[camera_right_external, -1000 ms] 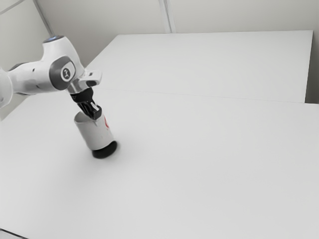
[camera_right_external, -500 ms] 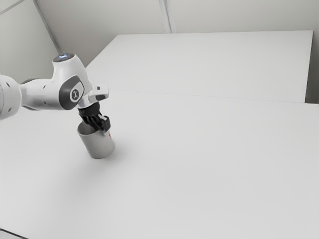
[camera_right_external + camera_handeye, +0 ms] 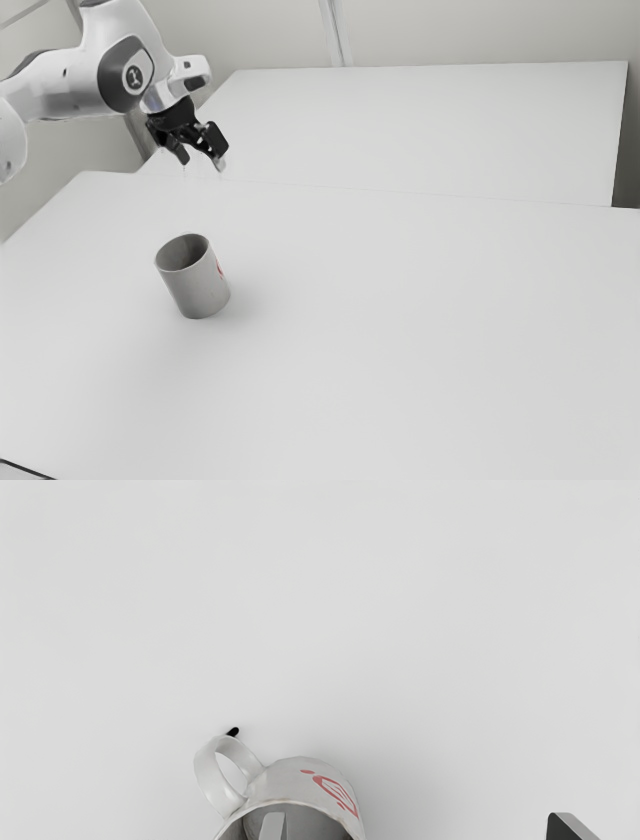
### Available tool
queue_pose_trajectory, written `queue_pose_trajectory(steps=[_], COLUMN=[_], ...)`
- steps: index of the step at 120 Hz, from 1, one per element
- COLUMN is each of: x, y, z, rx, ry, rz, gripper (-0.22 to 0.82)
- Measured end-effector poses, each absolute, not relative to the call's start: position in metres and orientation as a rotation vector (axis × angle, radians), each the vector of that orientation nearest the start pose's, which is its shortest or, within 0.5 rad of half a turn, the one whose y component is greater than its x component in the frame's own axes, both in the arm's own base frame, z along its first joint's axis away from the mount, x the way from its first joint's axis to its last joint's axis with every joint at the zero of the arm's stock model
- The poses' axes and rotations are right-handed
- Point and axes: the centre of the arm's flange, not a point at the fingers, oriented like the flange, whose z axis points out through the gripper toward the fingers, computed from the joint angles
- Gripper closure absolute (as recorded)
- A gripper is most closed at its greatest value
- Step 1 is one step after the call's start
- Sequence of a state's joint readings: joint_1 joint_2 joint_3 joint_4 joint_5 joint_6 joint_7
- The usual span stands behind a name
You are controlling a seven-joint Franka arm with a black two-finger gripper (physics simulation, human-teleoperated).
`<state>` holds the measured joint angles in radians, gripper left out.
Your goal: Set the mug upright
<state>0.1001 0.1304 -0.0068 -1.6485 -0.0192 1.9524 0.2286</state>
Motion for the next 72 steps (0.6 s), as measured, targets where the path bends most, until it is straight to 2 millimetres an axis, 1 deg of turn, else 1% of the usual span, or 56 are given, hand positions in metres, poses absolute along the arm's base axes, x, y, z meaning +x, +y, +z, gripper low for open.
queue_pose_trajectory(steps=[6,11,20,33,40,50,72], x=[0.631,0.636,0.636,0.629,0.626,0.621,0.616], y=[0.056,0.055,0.054,0.051,0.049,0.051,0.053], z=[0.559,0.564,0.578,0.598,0.601,0.603,0.604], rx=[-3.120,-3.126,-3.134,-3.140,-3.144,-3.147,-3.155], ry=[0.199,0.196,0.189,0.183,0.181,0.167,0.147], rz=[-0.255,-0.230,-0.201,-0.168,-0.141,-0.110,-0.071], gripper=[0.03,0.03,0.02,0.01,0.01,0.01,0.00])
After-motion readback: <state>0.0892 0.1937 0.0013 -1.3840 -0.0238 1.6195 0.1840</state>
